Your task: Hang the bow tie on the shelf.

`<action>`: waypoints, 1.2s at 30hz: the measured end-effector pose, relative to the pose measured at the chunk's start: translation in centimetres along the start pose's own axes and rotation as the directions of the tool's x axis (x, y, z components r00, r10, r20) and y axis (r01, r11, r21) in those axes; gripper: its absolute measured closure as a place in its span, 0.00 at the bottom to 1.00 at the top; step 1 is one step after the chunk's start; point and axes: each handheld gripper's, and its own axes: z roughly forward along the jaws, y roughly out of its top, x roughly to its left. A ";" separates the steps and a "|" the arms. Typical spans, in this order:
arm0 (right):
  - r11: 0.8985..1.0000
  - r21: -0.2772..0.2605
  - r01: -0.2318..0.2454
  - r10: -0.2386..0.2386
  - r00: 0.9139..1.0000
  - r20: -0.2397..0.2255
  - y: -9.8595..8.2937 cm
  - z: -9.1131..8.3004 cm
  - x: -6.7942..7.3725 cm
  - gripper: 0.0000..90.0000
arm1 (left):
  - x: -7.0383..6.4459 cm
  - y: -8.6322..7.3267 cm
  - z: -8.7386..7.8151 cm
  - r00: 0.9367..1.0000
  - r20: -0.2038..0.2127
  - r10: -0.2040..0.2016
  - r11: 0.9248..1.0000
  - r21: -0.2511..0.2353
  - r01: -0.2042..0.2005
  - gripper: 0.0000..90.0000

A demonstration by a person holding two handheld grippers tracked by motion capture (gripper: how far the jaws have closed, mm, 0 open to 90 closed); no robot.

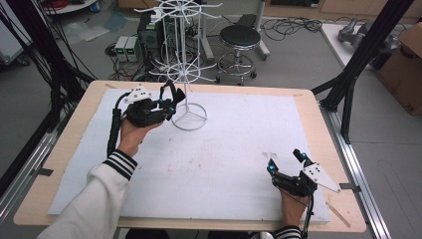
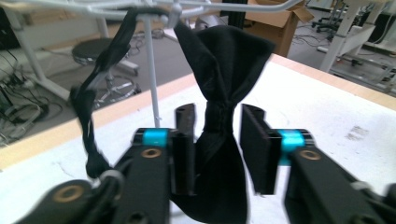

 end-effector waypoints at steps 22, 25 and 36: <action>1.000 -0.004 0.007 -0.007 1.000 0.005 0.0 0.0 0.0 0.02 | 0.9 -8.5 -7.4 0.999 -0.047 -0.020 0.998 -0.059 0.017 0.17; 1.000 -0.003 0.014 -0.014 1.000 0.003 0.0 0.0 0.1 0.02 | 0.8 -10.4 -8.9 0.996 -0.092 -0.018 0.995 -0.099 0.009 0.17; 1.000 0.001 0.010 -0.010 1.000 0.006 0.0 0.0 0.2 0.02 | 1.0 -14.5 -11.3 0.989 -0.144 -0.017 0.985 -0.170 -0.008 0.17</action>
